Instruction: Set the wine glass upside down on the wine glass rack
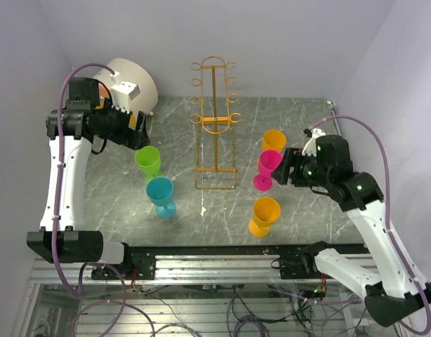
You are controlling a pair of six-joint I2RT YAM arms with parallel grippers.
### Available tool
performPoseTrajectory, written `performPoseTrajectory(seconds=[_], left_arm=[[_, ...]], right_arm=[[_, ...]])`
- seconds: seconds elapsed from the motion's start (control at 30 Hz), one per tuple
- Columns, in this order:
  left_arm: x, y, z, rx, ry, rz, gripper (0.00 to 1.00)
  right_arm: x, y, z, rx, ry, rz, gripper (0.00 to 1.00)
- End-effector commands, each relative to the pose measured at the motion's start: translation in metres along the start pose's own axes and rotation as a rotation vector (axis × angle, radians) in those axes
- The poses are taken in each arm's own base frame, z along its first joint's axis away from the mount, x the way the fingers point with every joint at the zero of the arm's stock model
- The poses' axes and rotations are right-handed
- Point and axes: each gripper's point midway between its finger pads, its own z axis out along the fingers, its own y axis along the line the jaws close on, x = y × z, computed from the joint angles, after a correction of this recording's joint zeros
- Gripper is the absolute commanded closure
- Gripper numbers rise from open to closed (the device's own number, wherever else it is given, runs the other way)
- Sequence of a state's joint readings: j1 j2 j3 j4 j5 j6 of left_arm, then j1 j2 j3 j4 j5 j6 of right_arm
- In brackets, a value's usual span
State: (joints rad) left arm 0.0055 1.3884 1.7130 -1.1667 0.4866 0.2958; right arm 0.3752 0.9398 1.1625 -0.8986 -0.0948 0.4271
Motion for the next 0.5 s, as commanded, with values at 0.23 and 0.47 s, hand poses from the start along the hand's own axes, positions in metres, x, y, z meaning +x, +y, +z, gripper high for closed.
performPoseTrajectory(seconds=[0.23,0.47], left_arm=[[-0.004,-0.014,-0.001,0.023,-0.025,0.034,0.00],[-0.003,-0.015,-0.001,0.023,-0.024,0.033,0.00]], right_arm=[[0.076,-0.026,-0.013,0.090,0.236,0.054,0.52],[0.090,-0.029,-0.004,0.091,0.288,0.060,0.59]])
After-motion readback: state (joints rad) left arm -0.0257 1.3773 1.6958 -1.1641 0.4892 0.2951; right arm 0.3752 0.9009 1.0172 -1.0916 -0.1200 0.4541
